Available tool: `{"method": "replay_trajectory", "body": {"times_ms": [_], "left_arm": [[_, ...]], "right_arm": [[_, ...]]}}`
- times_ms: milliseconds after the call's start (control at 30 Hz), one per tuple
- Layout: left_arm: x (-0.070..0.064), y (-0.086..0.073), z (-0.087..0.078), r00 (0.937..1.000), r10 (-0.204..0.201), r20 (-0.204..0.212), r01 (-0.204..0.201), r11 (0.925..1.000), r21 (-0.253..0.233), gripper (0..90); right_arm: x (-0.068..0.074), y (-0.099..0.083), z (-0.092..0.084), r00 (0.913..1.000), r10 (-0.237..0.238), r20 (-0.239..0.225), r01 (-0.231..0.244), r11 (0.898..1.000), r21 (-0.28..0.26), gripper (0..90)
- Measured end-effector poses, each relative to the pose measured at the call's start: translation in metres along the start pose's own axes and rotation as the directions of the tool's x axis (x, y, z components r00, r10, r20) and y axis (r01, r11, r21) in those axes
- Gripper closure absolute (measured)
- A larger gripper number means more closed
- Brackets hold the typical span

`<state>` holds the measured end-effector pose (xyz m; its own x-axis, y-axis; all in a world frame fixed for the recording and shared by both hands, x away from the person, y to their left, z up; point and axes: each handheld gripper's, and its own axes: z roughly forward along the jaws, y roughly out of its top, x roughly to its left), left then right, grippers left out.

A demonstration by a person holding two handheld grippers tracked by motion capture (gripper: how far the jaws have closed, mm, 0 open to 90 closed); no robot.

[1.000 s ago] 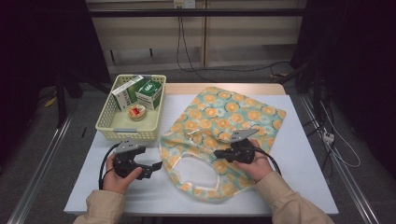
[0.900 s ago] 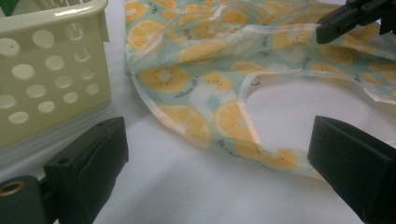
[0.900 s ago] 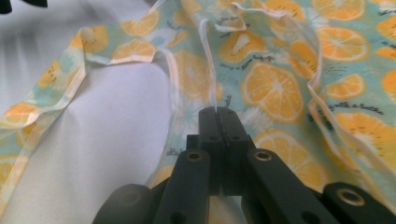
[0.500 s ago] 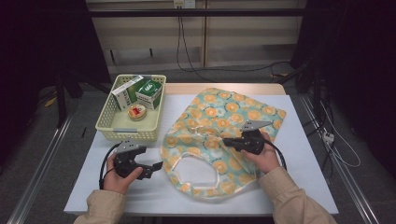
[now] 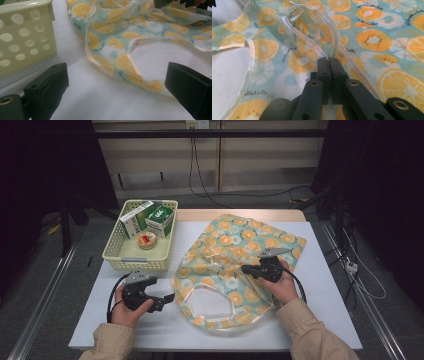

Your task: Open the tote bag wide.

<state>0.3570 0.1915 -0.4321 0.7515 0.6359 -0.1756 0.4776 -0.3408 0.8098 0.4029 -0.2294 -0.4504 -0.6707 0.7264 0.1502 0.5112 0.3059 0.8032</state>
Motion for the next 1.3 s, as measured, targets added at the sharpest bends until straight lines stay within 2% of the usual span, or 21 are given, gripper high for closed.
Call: {"method": "replay_trajectory", "body": {"times_ms": [467,667,800,900,1300], "left_arm": [[0.001,-0.002,0.002,1.0,-0.007,0.001,0.007,0.9999,0.008,5.0],[0.0,-0.001,0.002,1.0,-0.001,0.001,0.001,1.0,0.008,5.0],[0.0,-0.001,0.003,1.0,-0.003,0.002,0.003,0.9999,0.01,5.0],[0.0,-0.001,0.004,1.0,-0.005,0.007,0.005,1.0,0.006,5.0],[0.001,-0.001,0.003,1.0,-0.004,0.008,0.004,1.0,0.008,5.0]], "right_arm": [[-0.007,-0.007,0.012,0.999,-0.014,0.044,0.012,0.999,0.053,83.7],[-0.001,-0.007,0.014,0.9968,-0.056,0.057,0.051,0.995,0.083,71.7],[0.002,-0.006,0.016,0.9979,-0.044,0.048,0.04,0.997,0.073,55.8],[0.007,-0.004,0.018,0.9965,-0.069,0.047,0.066,0.995,0.07,47.1],[0.039,0.004,0.028,0.9883,-0.151,-0.026,0.152,0.986,0.073,34.0]]}}
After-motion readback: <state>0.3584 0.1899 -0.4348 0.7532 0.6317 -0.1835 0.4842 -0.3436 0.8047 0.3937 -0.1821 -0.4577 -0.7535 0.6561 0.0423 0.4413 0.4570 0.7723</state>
